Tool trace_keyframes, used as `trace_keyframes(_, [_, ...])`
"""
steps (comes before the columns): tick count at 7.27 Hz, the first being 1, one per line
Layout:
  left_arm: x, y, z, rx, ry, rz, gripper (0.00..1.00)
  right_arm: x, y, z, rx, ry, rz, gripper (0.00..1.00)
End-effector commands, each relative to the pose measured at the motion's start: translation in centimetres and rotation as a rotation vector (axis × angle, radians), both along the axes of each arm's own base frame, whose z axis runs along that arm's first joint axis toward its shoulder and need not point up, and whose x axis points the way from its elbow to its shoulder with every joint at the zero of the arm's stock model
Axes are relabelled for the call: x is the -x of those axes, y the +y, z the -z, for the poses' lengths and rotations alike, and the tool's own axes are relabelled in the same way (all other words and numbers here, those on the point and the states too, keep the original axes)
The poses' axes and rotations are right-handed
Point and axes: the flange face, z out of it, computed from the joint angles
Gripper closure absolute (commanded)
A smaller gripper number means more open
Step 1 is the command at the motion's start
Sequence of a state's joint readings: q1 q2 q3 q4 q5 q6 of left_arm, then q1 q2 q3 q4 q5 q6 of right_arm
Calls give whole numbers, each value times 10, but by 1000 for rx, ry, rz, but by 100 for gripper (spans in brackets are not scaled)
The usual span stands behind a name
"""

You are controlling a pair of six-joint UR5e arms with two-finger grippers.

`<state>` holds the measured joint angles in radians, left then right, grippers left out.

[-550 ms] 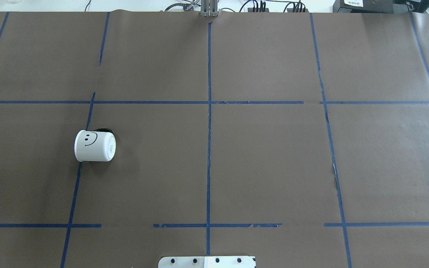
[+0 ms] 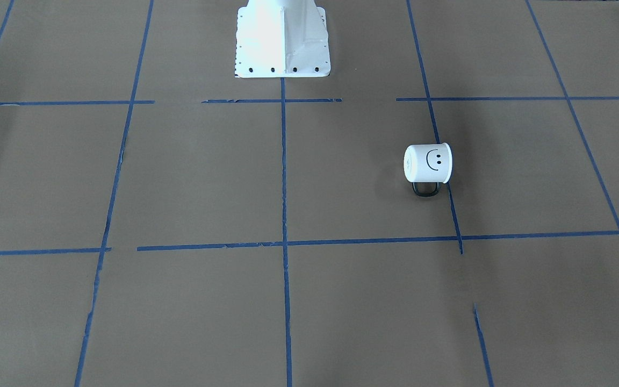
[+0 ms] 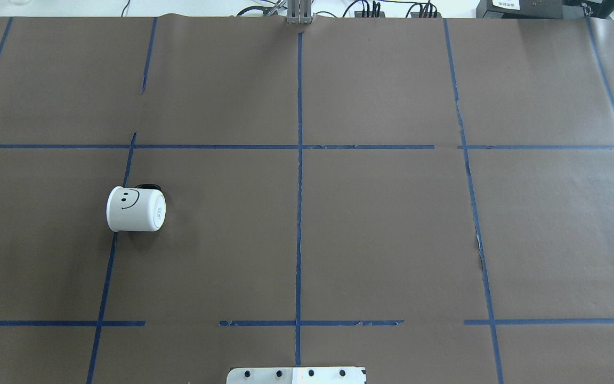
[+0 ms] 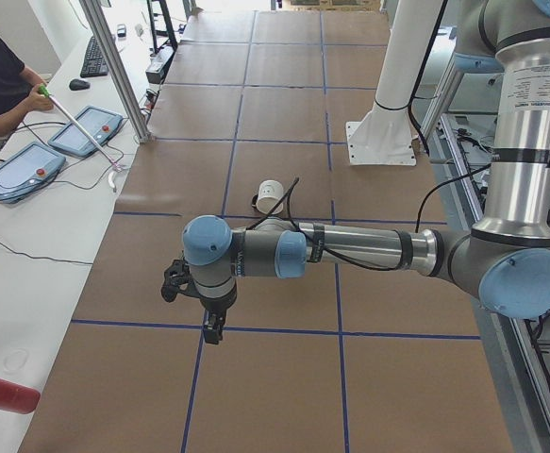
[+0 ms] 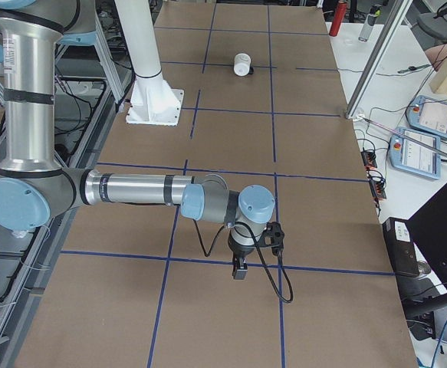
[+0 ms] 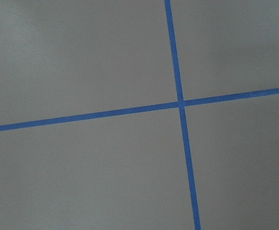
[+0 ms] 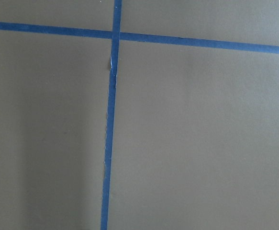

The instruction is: Flip mug

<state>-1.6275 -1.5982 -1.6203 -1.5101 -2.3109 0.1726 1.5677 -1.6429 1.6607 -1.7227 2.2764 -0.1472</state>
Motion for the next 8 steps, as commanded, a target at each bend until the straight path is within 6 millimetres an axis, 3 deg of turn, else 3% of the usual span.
trace_keyframes(1, [-4,10,-7,9,12,-8,0,0,0,0,-1,0,0,0])
trace_keyframes(3, [-37,8,18,-42,245,-7,0,0,0,0,1,0,0,0])
trace_keyframes(4, [-67,0,43,39,262,63,0,0,0,0,-1,0,0,0])
trace_keyframes(5, [-113,-2,62,56,285,90,0,0,0,0,-1,0,0,0])
trace_keyframes(6, [-129,0,78,107,336,191,0,0,0,0,-1,0,0,0])
trace_keyframes(8, [-204,36,90,153,447,324,0,0,0,0,-1,0,0,0])
